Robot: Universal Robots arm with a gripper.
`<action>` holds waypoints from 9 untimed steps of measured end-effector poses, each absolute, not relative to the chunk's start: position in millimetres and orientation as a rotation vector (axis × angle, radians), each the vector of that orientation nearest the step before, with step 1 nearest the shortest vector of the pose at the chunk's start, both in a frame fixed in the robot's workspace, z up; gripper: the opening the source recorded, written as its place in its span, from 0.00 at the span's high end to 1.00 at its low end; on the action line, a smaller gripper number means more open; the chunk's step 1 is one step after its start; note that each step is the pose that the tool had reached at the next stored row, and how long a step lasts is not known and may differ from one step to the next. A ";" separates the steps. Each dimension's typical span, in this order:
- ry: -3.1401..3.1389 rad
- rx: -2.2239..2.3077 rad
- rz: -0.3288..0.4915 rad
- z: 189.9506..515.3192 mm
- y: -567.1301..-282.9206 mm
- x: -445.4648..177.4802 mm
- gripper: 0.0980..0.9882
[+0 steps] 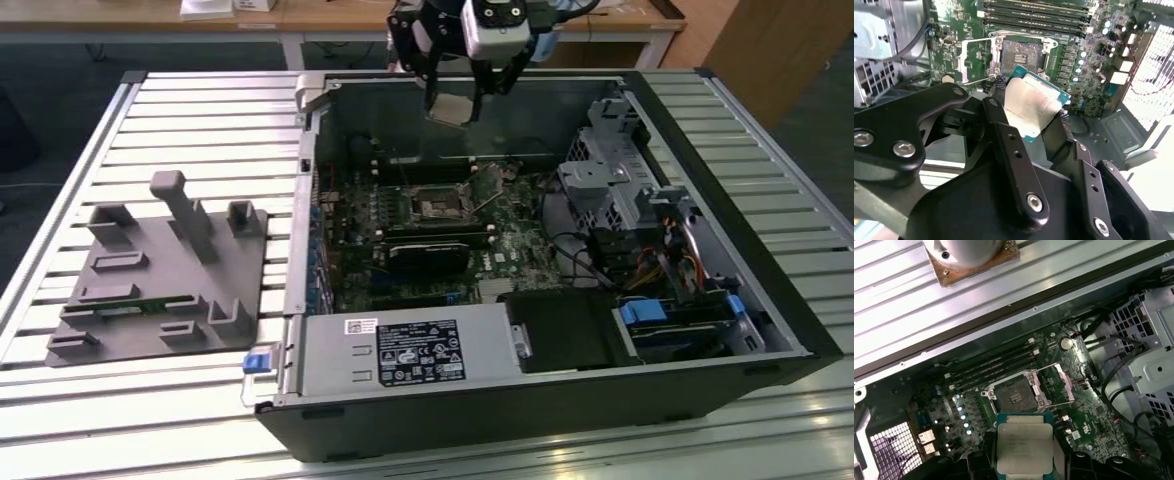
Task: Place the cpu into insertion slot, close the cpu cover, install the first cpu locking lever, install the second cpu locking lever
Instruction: 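Place the cpu into insertion slot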
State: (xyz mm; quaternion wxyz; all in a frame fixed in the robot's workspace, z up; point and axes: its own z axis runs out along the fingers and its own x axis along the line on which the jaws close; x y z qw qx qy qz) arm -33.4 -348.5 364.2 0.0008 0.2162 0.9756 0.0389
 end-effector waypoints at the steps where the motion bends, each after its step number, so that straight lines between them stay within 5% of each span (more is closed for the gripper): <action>1: 3.058 0.698 0.121 364.1 -348.5 -33.4 0.50; 9: 3.009 0.868 0.113 363.6 -348.5 -33.4 0.50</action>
